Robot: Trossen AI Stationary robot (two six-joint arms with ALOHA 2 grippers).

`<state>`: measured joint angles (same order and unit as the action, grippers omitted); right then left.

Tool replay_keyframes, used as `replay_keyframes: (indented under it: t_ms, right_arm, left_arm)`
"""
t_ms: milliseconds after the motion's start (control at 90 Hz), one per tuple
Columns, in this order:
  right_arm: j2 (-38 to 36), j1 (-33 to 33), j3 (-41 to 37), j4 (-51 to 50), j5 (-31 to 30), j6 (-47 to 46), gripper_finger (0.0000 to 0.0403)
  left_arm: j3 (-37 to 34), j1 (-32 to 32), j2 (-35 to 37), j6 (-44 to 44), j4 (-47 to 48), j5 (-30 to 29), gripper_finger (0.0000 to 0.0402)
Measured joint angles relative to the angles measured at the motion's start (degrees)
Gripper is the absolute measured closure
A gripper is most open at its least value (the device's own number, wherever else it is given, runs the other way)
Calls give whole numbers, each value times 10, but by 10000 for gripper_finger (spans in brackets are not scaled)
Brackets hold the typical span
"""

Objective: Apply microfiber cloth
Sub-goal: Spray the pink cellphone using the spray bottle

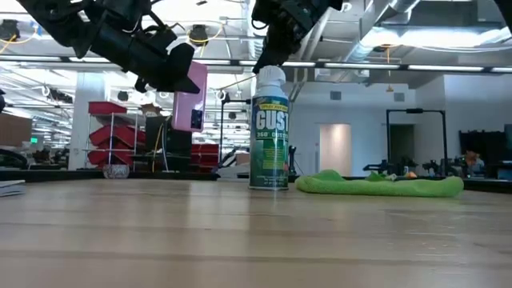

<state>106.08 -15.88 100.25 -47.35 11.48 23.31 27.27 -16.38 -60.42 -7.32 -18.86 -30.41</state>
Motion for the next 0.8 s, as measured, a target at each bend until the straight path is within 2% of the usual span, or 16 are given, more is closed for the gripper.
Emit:
replay_keyframes:
  t_ms: [800]
  right_arm:
    - [0,-1,-22,15,19,-4,403]
  left_arm:
    - [0,0,0,-11,2,0,399]
